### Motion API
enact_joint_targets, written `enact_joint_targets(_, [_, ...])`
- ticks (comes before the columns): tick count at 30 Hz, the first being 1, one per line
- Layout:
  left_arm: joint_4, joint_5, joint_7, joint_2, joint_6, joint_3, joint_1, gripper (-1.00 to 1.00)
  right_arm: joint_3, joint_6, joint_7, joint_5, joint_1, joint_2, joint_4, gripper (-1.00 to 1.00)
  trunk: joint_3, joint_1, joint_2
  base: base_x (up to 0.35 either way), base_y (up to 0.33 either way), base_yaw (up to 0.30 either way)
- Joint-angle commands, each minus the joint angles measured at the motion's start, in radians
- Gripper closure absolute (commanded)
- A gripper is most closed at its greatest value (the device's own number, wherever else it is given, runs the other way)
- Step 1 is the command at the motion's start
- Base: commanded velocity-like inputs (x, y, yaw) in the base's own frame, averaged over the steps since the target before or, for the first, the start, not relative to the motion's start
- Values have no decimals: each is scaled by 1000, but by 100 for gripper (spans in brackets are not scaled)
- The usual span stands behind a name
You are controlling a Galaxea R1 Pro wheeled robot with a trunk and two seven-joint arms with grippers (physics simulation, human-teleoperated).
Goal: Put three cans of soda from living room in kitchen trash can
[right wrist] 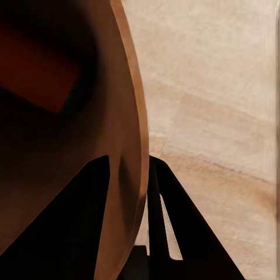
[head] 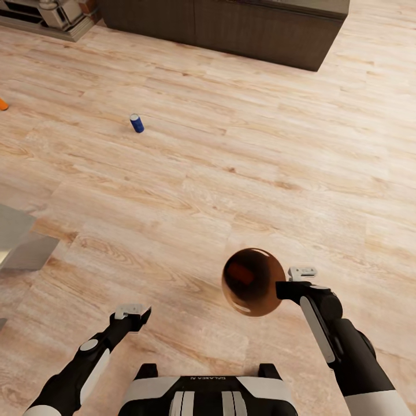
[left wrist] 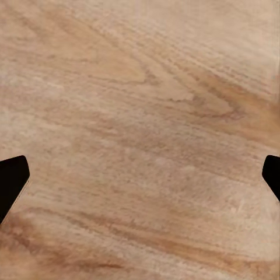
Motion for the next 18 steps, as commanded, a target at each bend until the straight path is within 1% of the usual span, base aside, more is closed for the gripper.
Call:
enact_joint_targets(1, [0,0,0,0,0,0,0,-100,1,-2,3,-15,0,0,0,100,1,0,0,319,-74,0])
enact_joint_targets(9, [0,0,0,0,0,0,0,-100,0,-2,4,-15,0,-1,0,100,12,0,0,319,-90,0])
enact_joint_targets(14, [0,0,0,0,0,0,0,-100,-5,-6,5,-13,0,-11,2,100,19,0,0,319,-97,0])
enact_joint_targets(17, [0,1,0,0,0,0,0,-100,-7,-23,14,-11,1,-16,2,100,24,0,0,319,-100,0])
enact_joint_targets(18, [-15,4,-3,1,5,-1,0,-100,-6,-29,21,-8,4,-16,1,100,25,0,0,319,-102,0])
